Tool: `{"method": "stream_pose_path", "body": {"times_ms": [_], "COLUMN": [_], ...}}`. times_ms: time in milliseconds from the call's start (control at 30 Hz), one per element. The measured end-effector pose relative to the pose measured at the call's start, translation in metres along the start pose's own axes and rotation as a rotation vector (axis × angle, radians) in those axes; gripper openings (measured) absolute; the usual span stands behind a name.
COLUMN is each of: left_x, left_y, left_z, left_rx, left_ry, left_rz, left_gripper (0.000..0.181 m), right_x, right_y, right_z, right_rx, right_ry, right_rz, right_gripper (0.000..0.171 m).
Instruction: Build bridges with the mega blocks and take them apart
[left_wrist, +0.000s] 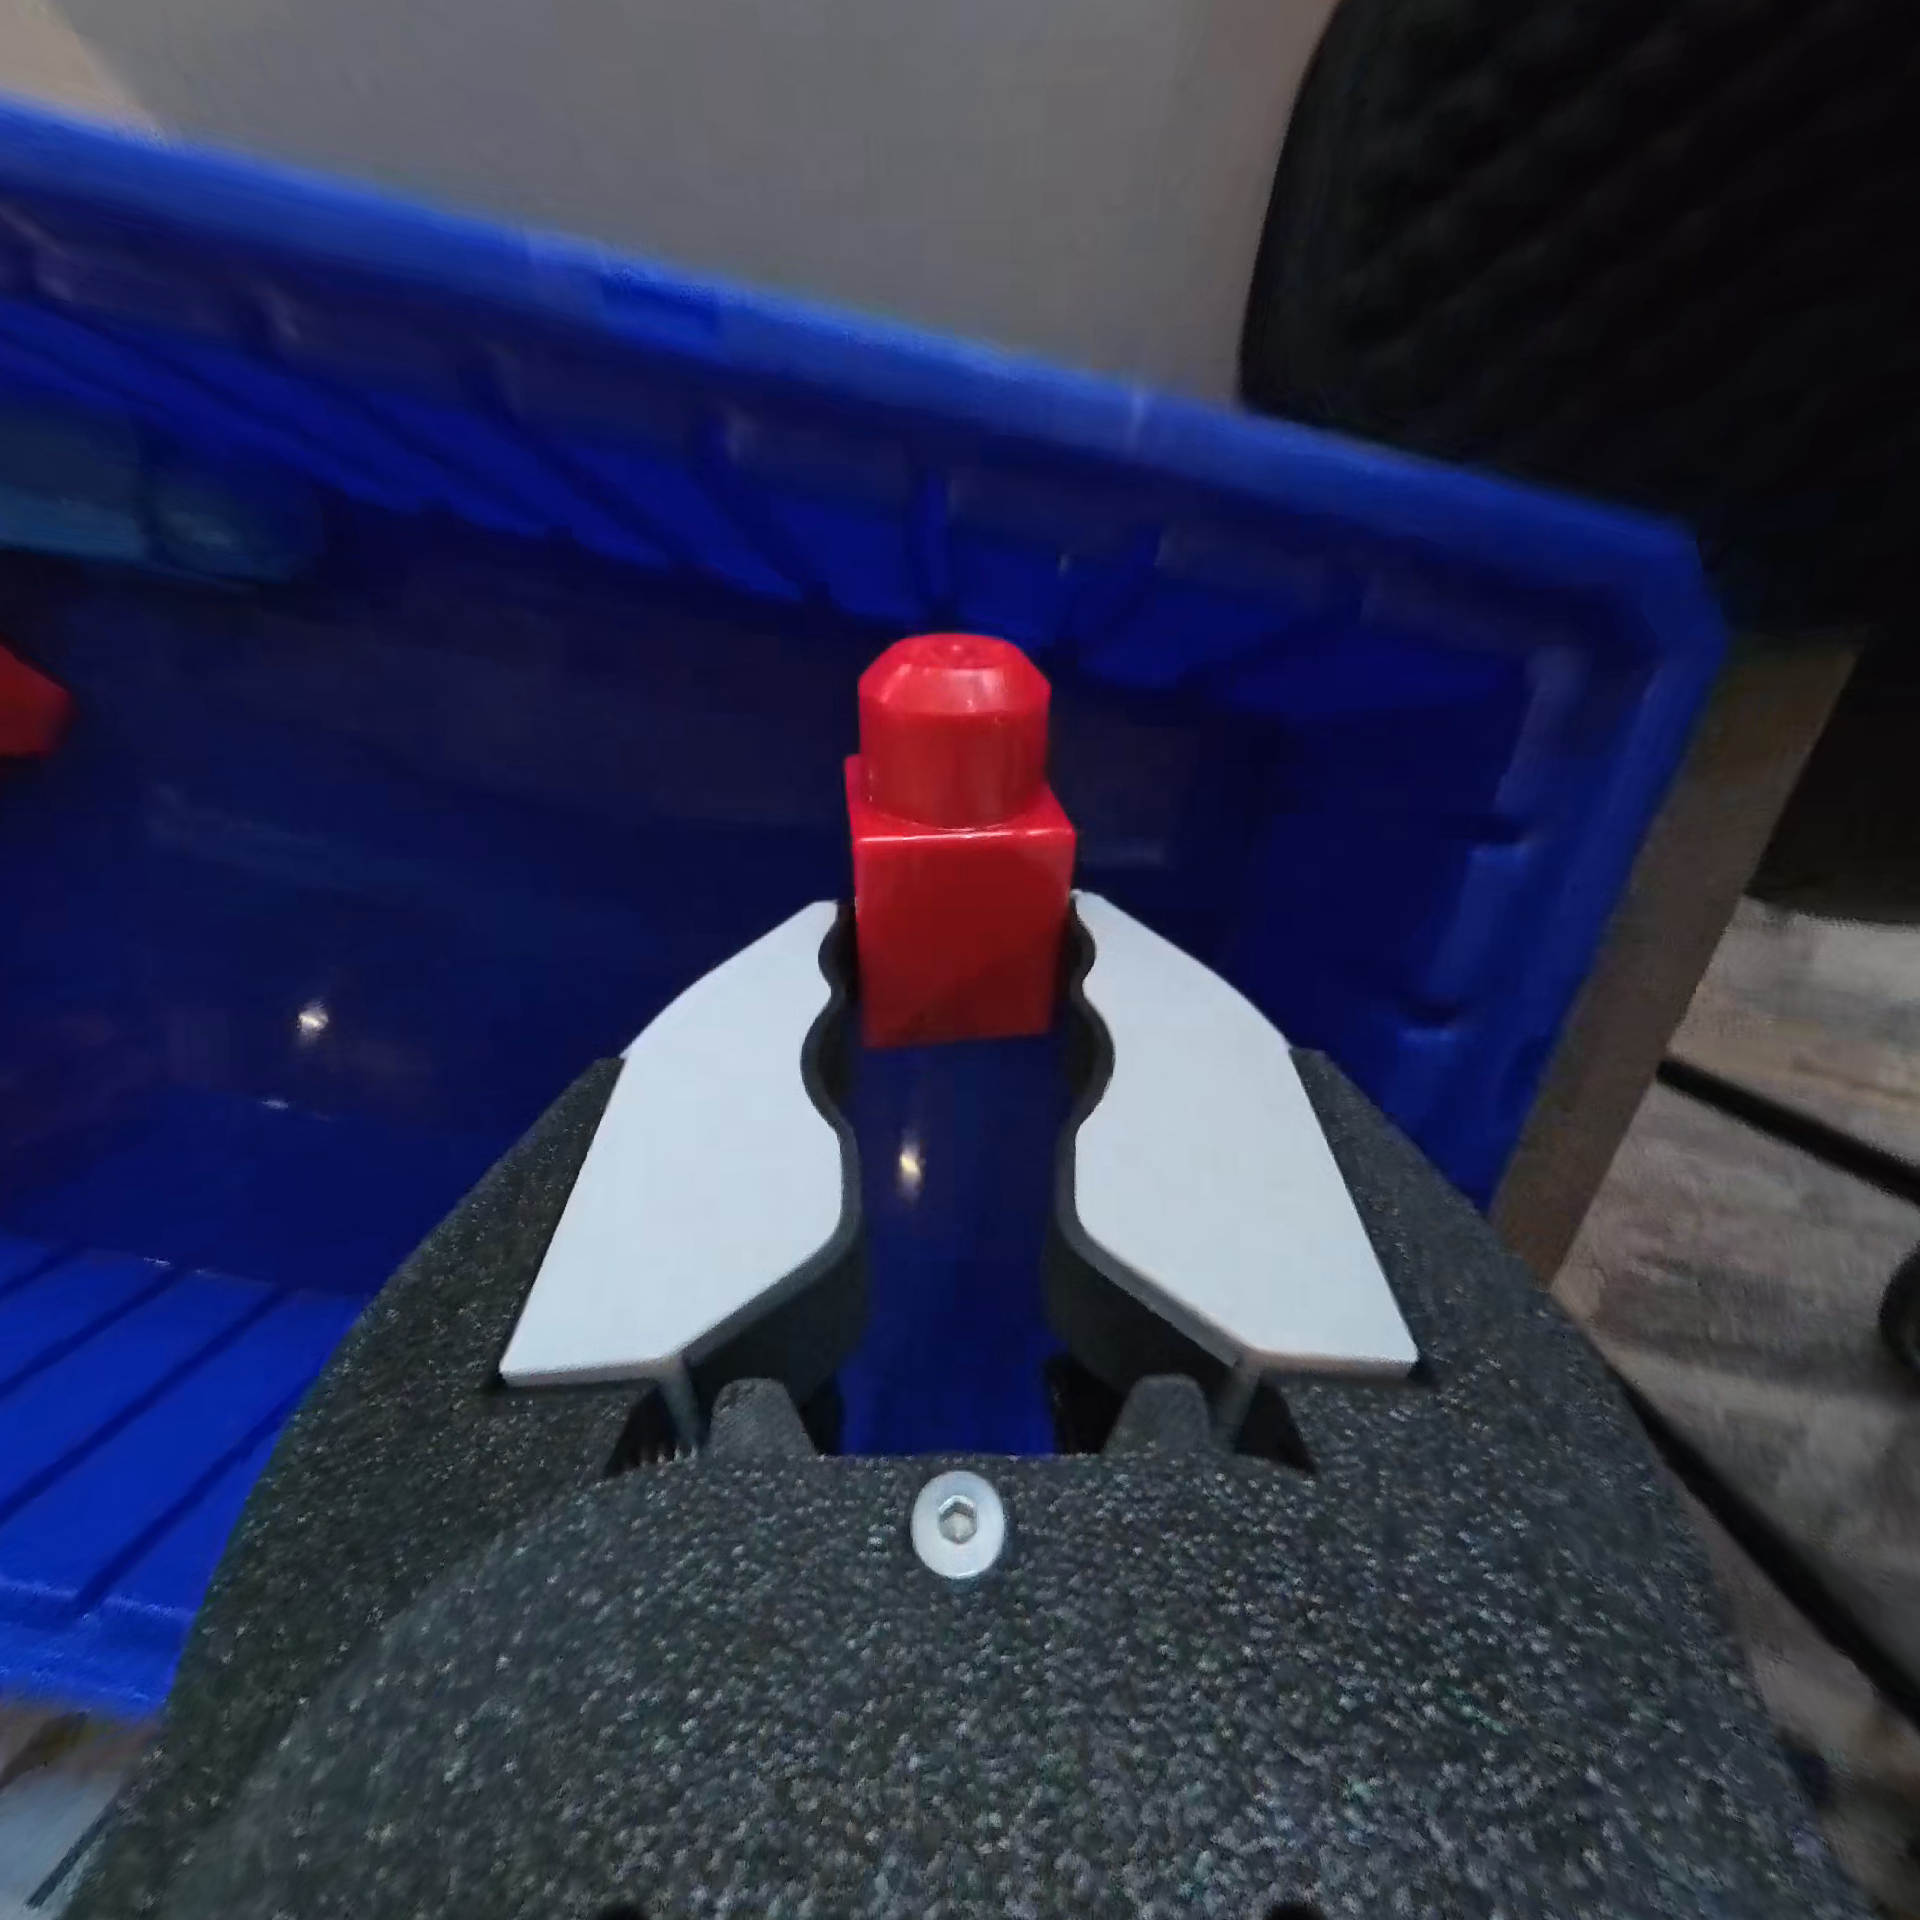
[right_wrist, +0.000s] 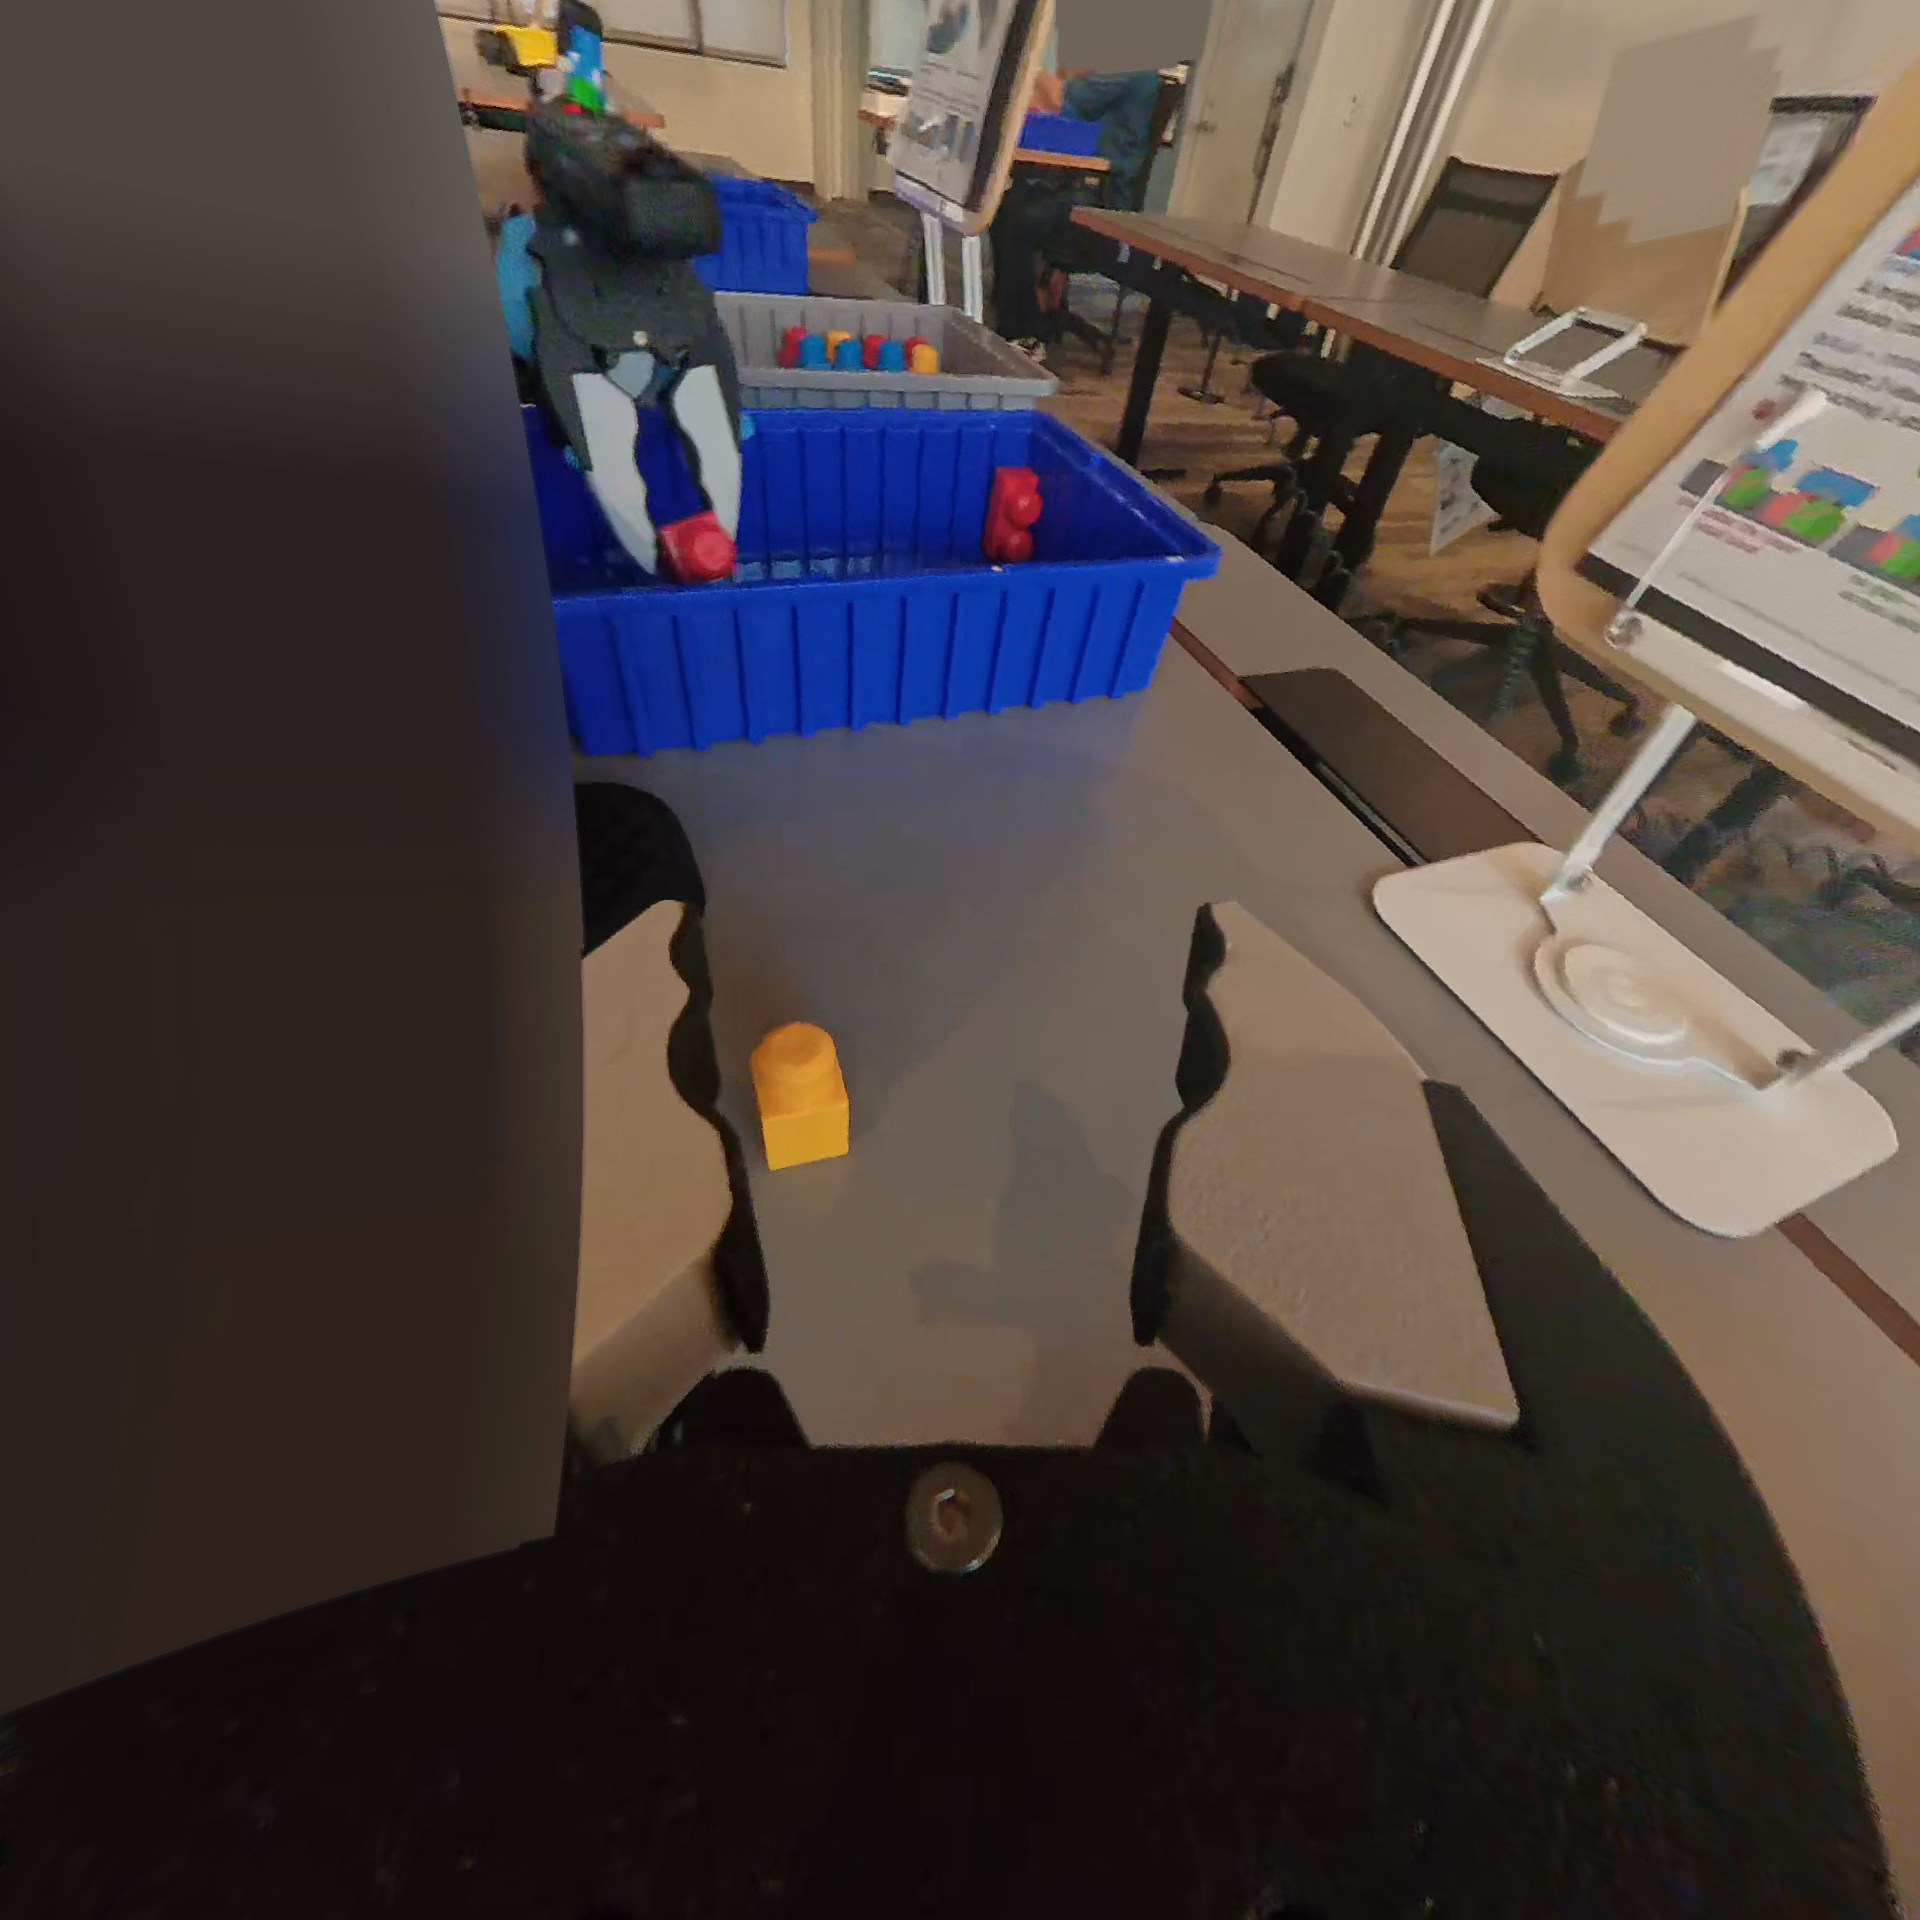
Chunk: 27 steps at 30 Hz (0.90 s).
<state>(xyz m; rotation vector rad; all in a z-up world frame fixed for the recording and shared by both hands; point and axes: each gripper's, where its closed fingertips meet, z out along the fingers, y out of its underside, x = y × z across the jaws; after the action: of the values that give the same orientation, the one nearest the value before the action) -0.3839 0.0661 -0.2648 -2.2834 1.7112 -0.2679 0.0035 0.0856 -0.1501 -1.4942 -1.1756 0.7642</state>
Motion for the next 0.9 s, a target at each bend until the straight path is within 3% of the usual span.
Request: {"method": "stream_pose_path", "body": {"times_ms": [267, 500, 900], "left_x": [0.027, 0.067, 0.119], "left_y": [-0.092, -0.165, -0.234], "left_z": [-0.033, -0.035, -0.003], "left_rx": [0.274, 0.417, 0.472], "left_ry": [-0.074, -0.089, -0.094], "left_rz": [-0.009, 0.047, 0.11], "left_gripper": [0.037, 0.037, 0.037], "right_x": [-0.037, -0.075, -0.095], "right_y": [-0.018, -0.033, -0.019], "right_z": [0.03, 0.049, 0.058], "right_rx": [-0.043, -0.086, -0.304], "right_ry": [-0.167, -0.313, -0.355], "right_rz": [-0.171, -0.296, -0.428], "right_gripper": [0.078, 0.072, 0.064]}}
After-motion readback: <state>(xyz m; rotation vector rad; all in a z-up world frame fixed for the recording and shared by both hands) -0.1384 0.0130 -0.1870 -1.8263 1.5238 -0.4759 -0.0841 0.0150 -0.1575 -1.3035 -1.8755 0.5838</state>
